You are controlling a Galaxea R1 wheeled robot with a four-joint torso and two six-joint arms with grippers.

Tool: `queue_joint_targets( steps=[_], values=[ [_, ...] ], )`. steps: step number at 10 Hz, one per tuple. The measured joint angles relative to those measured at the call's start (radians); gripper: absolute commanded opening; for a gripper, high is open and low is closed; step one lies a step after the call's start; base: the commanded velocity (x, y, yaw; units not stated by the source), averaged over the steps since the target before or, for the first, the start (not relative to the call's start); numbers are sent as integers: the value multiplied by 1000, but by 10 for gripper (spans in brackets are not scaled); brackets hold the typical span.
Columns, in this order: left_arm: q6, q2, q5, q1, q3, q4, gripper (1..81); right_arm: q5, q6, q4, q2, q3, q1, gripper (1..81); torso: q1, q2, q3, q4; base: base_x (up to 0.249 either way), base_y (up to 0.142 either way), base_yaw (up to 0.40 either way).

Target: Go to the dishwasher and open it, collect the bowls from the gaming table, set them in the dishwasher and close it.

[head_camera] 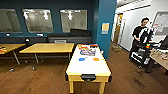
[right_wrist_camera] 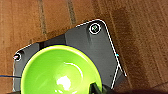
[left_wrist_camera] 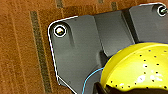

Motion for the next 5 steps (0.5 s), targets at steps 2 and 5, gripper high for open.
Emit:
queue_joint_targets(
  steps=[2,5],
  values=[
    [0,0,-8,-12,1,0,10,-5,0,-1,-1,0,-28,10,0,0,0,0,0,0,-388],
    [0,4,-13,-19,1,1,10,5,0,1,-6,-2,-22,10,0,0,0,0,0,0,-391]
  ],
)
